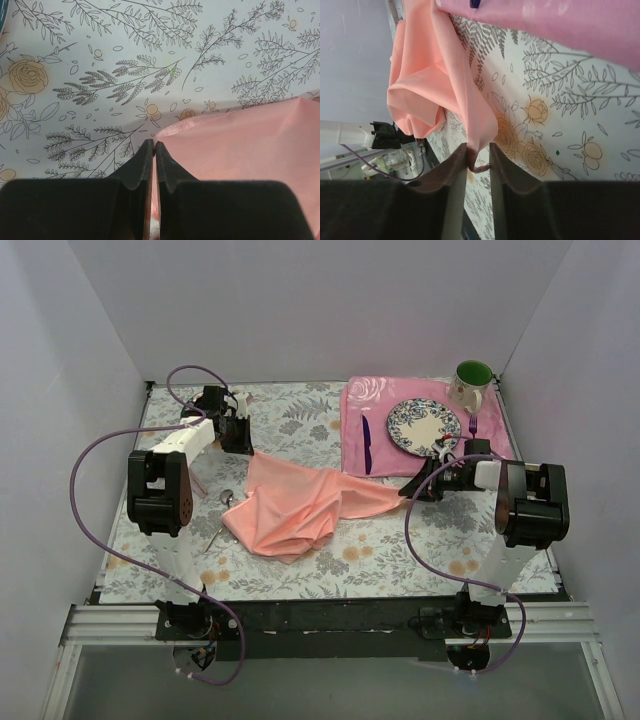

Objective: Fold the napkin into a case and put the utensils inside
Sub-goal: Pick up the crumpled napkin from the center of the board.

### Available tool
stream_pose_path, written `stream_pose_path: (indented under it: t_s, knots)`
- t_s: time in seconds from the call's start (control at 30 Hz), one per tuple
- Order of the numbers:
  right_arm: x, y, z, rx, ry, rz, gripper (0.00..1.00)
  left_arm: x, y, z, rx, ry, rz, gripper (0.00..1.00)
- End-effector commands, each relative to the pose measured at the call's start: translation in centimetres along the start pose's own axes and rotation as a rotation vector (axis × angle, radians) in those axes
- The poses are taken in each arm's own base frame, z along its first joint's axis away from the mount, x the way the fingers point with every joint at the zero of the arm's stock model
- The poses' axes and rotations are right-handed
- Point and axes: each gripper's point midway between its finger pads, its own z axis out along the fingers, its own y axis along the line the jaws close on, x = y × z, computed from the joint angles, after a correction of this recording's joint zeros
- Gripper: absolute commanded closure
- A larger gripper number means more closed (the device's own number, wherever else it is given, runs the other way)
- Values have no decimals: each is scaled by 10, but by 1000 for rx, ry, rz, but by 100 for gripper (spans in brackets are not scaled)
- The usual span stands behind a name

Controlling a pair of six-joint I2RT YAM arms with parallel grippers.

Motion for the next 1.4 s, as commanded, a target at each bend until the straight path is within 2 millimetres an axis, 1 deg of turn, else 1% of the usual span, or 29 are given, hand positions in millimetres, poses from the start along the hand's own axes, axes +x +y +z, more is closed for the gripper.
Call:
stream_pose_path:
  t_s: [0.0,0.2,0.33,0.4,0.43,0.47,0.5,0.53,0.57,0.6,0.63,0.67,0.7,0.73,0.77,0.8,0.83,0.9,0.93,0.97,1.0,1.03,1.07,1.1,1.13,1.2,1.27,1.3,1.37]
  knots:
    - [-25,12,-1,-9,-40,-63,76,-17,-6,-3,28,-34,6,100]
    - [-24,23,-4,-47,-12,-79,97,-19,-6,-5,23,-35,11,100]
    - [-23,38,-12,-64,5,-105,99,-23,-7,-9,24,-47,7,100]
    - [-24,46,-18,-43,19,-112,99,-37,-15,-26,58,-93,10,100]
    - [-43,59,-25,-33,-8,-217,99,-45,-19,-34,71,-123,10,100]
    - [-51,65,-30,-2,-16,-255,99,-54,-23,-47,100,-160,4,100]
    - [-61,73,-36,14,-29,-292,99,-75,-30,-71,116,-229,30,100]
    - [-88,100,-49,31,-69,-397,99,-88,-33,-86,122,-270,43,100]
    - [-103,110,-58,68,-96,-447,99,-99,-37,-99,128,-299,63,100]
    - [-119,128,-68,80,-126,-512,99,-124,-44,-128,119,-367,110,100]
    - [-129,141,-76,100,-142,-542,99,-134,-48,-140,112,-392,125,100]
    - [-160,179,-97,136,-232,-665,99,-147,-51,-157,100,-427,141,100]
    - [-170,195,-108,160,-266,-720,99,-152,-53,-169,83,-437,162,100]
    - [-176,207,-118,185,-283,-748,99,-171,-61,-198,70,-508,199,100]
    - [-192,243,-141,228,-367,-869,99,-178,-65,-213,61,-539,219,100]
    - [-197,256,-152,253,-397,-909,99,-182,-66,-226,46,-563,234,100]
    - [-200,271,-163,275,-427,-964,99,-191,-73,-255,21,-629,259,100]
    - [-196,299,-185,319,-476,-1067,99,-197,-82,-283,8,-693,293,100]
    - [-185,316,-197,329,-509,-1117,99,-197,-89,-298,14,-727,321,100]
    - [-179,324,-205,346,-532,-1150,99,-193,-99,-320,21,-767,349,100]
    - [-177,320,-205,363,-538,-1186,99,-190,-106,-335,28,-799,371,100]
    - [-157,343,-222,375,-592,-1257,99,-186,-114,-345,45,-817,401,100]
    - [-150,345,-227,393,-611,-1285,99,-175,-124,-366,53,-852,426,100]
    - [-147,346,-229,404,-631,-1314,99,-170,-130,-377,58,-874,449,100]
    - [-128,364,-243,416,-676,-1379,99,-164,-135,-386,60,-892,464,100]
    - [-115,375,-255,444,-725,-1422,99,-146,-150,-416,72,-950,506,100]
    - [-92,389,-269,469,-780,-1484,99,-132,-161,-435,82,-986,539,100]
    - [-74,400,-279,473,-819,-1524,99,-120,-168,-452,81,-1017,559,100]
    - [-61,406,-285,483,-845,-1554,99,-111,-174,-467,79,-1046,569,100]
